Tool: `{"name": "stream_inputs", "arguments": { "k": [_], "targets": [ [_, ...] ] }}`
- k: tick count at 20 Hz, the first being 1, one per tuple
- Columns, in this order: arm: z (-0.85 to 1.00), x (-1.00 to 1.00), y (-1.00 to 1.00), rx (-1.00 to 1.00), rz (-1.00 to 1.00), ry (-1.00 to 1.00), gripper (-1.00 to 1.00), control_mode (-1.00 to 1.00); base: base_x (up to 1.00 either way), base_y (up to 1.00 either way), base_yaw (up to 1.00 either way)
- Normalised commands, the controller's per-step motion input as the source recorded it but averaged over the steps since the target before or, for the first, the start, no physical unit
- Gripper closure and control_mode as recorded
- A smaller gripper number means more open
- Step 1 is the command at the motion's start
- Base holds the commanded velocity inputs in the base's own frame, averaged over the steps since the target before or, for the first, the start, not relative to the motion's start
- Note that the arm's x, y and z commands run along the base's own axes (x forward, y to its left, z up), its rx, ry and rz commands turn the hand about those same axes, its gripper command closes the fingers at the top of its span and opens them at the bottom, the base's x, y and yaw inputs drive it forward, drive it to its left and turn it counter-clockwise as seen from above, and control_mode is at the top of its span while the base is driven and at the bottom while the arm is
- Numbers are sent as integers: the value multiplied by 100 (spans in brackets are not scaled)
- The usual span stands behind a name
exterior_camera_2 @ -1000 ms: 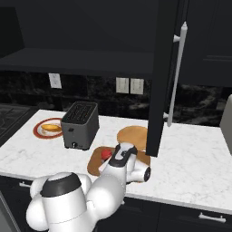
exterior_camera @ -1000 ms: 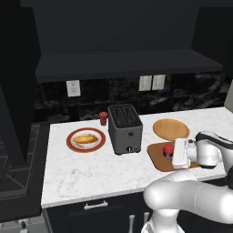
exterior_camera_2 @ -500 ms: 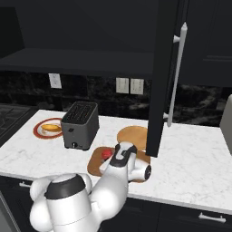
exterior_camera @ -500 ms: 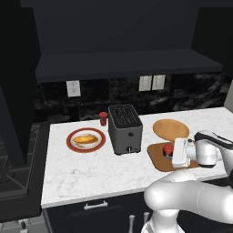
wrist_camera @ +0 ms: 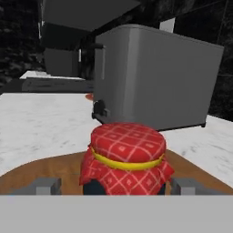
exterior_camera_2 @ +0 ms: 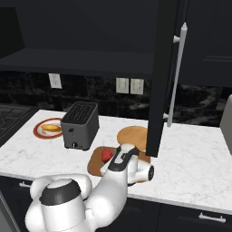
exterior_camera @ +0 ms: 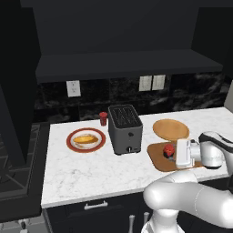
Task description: From the different types of pastries on the counter, select a croissant and place it on the cutting board. Then retrieve a jar of jam from the cabinet and place it alongside the croissant on the cutting board.
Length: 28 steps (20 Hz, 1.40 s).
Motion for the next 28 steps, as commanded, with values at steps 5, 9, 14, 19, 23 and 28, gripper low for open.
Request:
{"name": "stream_inputs", "arguments": {
  "k": [5, 9, 14, 19, 23, 28],
  "targets": [
    [40, -54, 4, 0, 0, 0, -100, -100, 0, 0, 0],
    [62, -43, 1, 0, 0, -1, -100, -100, 0, 0, 0],
    [62, -45, 7, -2, 0, -1, -100, -100, 0, 0, 0],
    [33, -65, 12, -4, 0, 0, -100, -100, 0, 0, 0],
    [25, -49, 34, -9, 0, 0, -100, -100, 0, 0, 0],
    [52, -2, 22, -9, 0, 3, -100, -100, 0, 0, 0]
  ]
}}
